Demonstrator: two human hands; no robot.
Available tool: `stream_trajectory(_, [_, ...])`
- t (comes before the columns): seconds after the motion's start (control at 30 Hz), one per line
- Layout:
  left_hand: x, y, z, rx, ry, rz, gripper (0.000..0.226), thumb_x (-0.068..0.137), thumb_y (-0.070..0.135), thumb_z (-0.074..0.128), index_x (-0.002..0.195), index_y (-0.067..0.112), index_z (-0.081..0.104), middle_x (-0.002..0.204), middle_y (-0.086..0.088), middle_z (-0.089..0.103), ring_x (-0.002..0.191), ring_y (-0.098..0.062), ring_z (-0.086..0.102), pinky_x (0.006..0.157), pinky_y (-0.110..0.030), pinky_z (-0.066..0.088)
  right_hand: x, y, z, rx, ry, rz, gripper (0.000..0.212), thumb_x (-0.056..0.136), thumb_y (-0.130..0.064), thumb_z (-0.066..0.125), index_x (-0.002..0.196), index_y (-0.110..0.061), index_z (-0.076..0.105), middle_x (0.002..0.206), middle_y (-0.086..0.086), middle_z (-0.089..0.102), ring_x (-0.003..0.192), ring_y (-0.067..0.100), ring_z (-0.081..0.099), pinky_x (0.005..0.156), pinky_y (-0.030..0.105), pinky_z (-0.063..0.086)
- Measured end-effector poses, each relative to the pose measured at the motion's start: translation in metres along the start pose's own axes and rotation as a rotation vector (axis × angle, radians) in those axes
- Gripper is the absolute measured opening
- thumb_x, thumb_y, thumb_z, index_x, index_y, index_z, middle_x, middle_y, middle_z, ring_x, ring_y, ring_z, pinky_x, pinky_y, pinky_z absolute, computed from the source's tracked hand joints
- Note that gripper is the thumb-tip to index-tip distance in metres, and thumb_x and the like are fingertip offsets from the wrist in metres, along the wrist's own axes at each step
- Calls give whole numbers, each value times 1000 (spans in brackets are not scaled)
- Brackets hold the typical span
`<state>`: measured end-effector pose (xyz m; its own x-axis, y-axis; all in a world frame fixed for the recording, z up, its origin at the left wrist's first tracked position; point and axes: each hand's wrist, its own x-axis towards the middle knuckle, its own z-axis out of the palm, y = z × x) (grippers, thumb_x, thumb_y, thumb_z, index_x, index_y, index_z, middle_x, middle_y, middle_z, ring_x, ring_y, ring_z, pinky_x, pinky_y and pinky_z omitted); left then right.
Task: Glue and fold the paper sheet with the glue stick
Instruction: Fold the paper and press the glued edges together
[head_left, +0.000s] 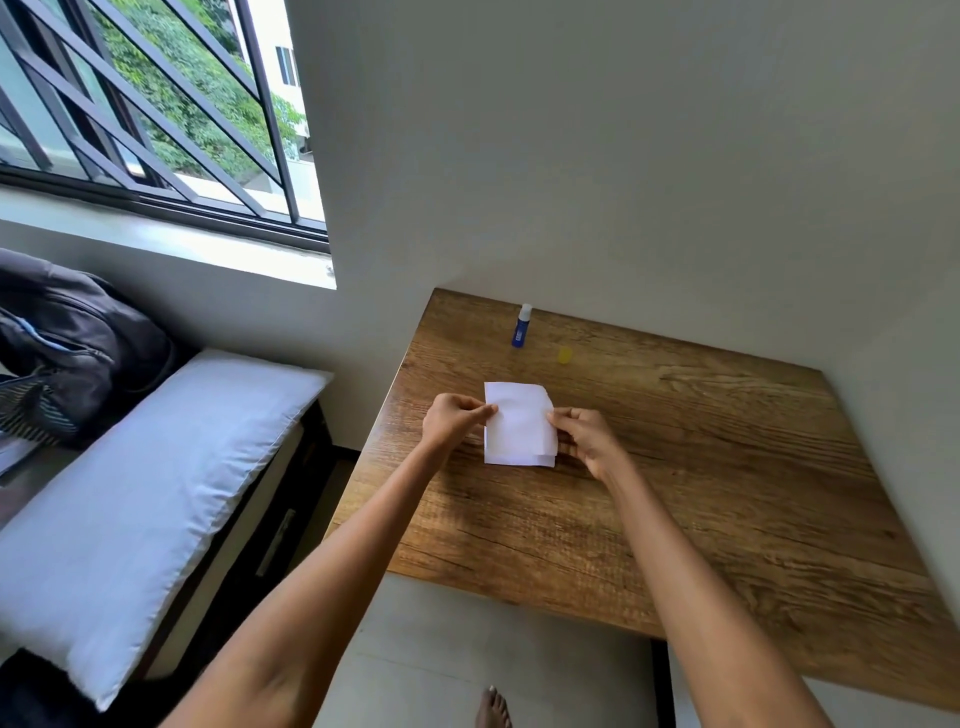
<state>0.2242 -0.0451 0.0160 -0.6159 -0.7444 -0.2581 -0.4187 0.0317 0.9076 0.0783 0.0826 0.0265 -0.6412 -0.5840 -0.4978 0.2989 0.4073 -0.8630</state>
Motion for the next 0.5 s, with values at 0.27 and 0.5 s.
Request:
stream_trajectory(0.27, [0,3,9,129,90,-43,24,75,43,72,71,19,75,85,3,75,83,-16,67,92,-48,49,-1,-3,-1,-155,147,-55,23,85,-7,65,102,7,62,100,15,64,84,21,61,59,23,50])
stream_trajectory(0.5, [3,-4,12,198,131,-74,24,78,40,69,80,17,76,94,0,75,91,-18,65,102,-48,37,-1,5,-1,-164,125,-5,11,86,-3,63,95,2,61,91,16,62,63,12,56,55,19,51])
